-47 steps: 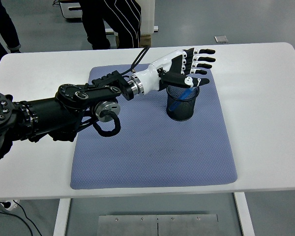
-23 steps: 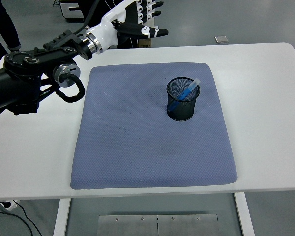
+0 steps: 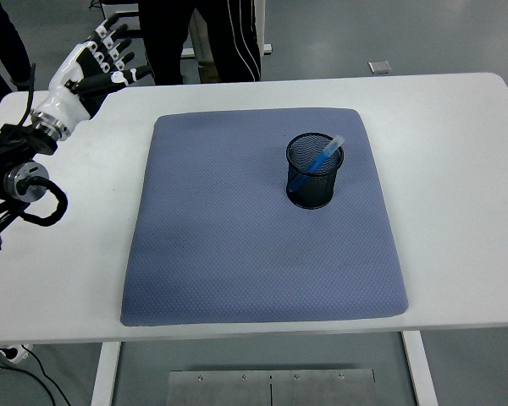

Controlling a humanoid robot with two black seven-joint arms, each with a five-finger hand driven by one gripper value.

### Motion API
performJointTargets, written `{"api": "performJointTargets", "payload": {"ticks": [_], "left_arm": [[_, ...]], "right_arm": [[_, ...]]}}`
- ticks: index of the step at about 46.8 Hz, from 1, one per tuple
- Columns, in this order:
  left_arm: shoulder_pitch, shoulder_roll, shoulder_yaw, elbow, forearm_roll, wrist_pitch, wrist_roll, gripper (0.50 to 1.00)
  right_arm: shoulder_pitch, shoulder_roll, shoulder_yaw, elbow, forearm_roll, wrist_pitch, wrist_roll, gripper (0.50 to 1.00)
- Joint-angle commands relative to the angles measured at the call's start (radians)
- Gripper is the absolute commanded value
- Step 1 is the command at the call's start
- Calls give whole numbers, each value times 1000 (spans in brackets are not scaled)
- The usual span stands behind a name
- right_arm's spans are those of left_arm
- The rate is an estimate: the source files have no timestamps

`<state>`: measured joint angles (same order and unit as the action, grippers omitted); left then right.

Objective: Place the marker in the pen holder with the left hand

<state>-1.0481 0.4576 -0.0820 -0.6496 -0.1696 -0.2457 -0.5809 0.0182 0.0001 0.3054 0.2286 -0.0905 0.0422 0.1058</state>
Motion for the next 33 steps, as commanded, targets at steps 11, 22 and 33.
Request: {"api": "performJointTargets", "payload": {"ticks": [11, 22, 33], "left_arm": [[171, 96, -140, -1, -10, -55, 1, 1000], [230, 116, -234, -1, -13, -66, 1, 1000], [263, 116, -277, -4, -10, -75, 3, 1000]], "right_arm": [[0, 0, 0, 0, 0, 1, 0, 1000], [0, 0, 0, 0, 0, -1, 0, 1000], [2, 0, 1, 12, 0, 8, 0, 1000]]}}
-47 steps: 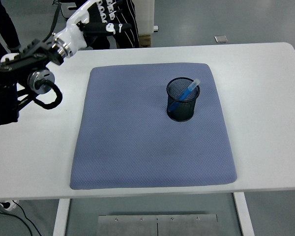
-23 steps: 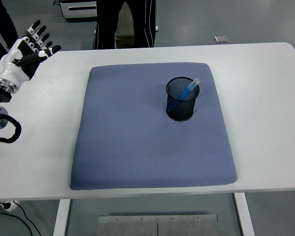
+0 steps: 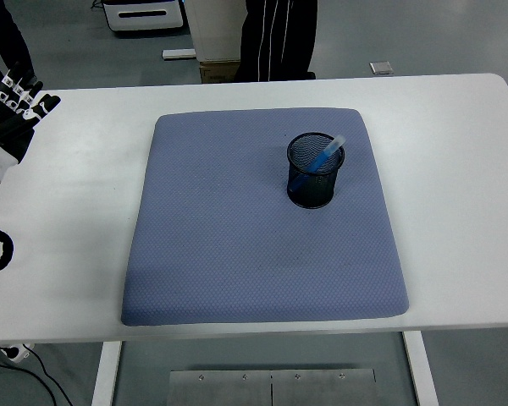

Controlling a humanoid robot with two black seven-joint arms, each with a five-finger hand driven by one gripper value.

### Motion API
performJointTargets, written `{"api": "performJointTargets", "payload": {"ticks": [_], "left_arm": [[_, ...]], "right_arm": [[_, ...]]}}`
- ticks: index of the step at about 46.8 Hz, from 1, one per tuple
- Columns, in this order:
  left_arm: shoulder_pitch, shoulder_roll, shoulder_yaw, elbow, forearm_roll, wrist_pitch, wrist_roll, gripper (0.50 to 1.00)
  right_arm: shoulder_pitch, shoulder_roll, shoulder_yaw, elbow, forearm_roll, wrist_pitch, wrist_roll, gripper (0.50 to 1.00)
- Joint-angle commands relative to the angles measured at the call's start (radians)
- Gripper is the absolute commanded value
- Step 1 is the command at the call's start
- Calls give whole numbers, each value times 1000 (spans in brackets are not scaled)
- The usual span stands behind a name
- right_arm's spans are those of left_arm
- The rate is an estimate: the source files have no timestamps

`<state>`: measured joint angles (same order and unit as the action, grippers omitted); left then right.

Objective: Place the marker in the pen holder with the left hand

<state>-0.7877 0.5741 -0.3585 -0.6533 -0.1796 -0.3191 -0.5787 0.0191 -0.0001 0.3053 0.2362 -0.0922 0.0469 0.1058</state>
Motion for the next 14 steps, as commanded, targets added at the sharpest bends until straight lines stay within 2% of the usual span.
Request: {"api": "performJointTargets", "payload": {"ticks": [1, 14], "left_arm": [[2, -2, -2, 0, 0, -2, 0, 1000], [19, -8, -4, 0, 0, -14, 0, 1000]], "right_arm": [[1, 0, 2, 2, 0, 4, 0, 1000], [-1, 0, -2, 3, -4, 2, 0, 1000]]}}
